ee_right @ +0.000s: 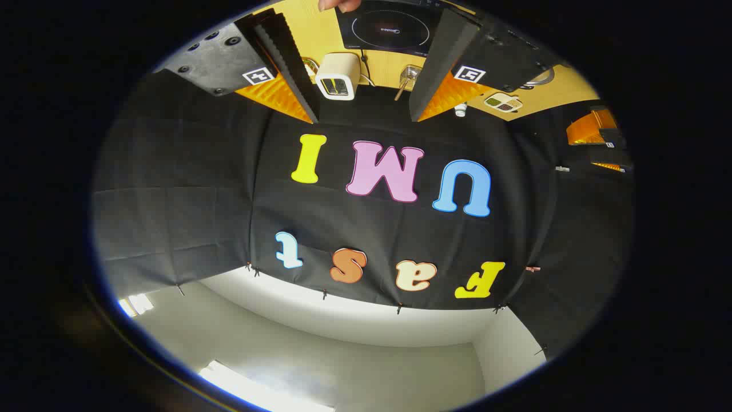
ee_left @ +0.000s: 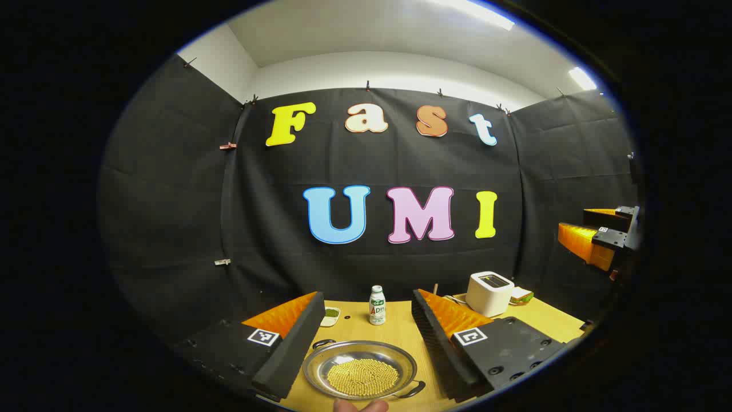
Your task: First push the handle of the pot to place it horizontally, then grasp the pot with both hands and set it on the induction cooktop.
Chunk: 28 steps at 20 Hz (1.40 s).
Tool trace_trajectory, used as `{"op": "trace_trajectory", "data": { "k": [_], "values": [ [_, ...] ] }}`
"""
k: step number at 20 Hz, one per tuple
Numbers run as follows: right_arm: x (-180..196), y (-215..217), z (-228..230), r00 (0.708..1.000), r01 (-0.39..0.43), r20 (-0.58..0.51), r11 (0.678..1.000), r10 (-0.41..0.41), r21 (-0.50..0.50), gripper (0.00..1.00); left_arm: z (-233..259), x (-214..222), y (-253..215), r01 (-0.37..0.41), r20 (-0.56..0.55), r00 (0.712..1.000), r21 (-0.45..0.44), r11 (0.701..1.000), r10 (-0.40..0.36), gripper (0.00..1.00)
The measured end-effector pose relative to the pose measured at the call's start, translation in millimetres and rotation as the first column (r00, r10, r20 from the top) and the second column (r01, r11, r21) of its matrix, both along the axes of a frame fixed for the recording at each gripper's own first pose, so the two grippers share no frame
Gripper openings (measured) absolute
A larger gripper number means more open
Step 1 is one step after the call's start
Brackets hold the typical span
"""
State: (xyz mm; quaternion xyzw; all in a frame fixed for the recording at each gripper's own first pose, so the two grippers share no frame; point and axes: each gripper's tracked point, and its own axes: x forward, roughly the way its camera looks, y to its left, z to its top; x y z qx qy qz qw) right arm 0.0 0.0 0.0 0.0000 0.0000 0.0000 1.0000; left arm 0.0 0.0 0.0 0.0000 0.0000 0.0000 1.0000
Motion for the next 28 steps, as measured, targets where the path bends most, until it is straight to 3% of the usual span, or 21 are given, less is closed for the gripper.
{"op": "trace_trajectory", "data": {
  "k": [21, 23, 24, 26, 28],
  "values": [
    [-6.7, -2.4, -4.4, 1.0, 0.017, -0.009, 1.0, -0.017, -0.014, 0.98, -6.7, -5.3, 12.5, -0.015, -0.004, 1.0, -0.013, 1.0, 0.015, 0.95],
    [-6.7, -3.0, -6.5, 1.0, 0.019, -0.013, 1.0, -0.019, -0.017, 0.98, -4.2, -4.7, 9.4, -0.011, 0.003, 1.0, -0.005, 1.0, 0.011, 0.86],
    [-7.1, -3.3, -6.8, 1.0, 0.02, -0.015, 1.0, -0.021, -0.016, 0.97, -2.6, -5.2, 8.1, -0.002, 0.009, 1.0, 0.004, 1.0, 0.002, 0.66],
    [-7.1, -3.8, -8.5, 1.0, 0.021, -0.018, 1.0, -0.021, -0.016, 0.98, -1.9, -4.1, -6.1, 0.067, 0.006, 0.998, 0.008, 0.998, -0.067, 0.37],
    [-7.3, -5.4, -9.4, 1.0, 0.025, -0.019, 0.999, -0.025, -0.022, 0.98, -6.5, -6.7, -15.4, 0.129, -0.011, 0.992, -0.003, 0.992, -0.129, 0.14]
  ]
}}
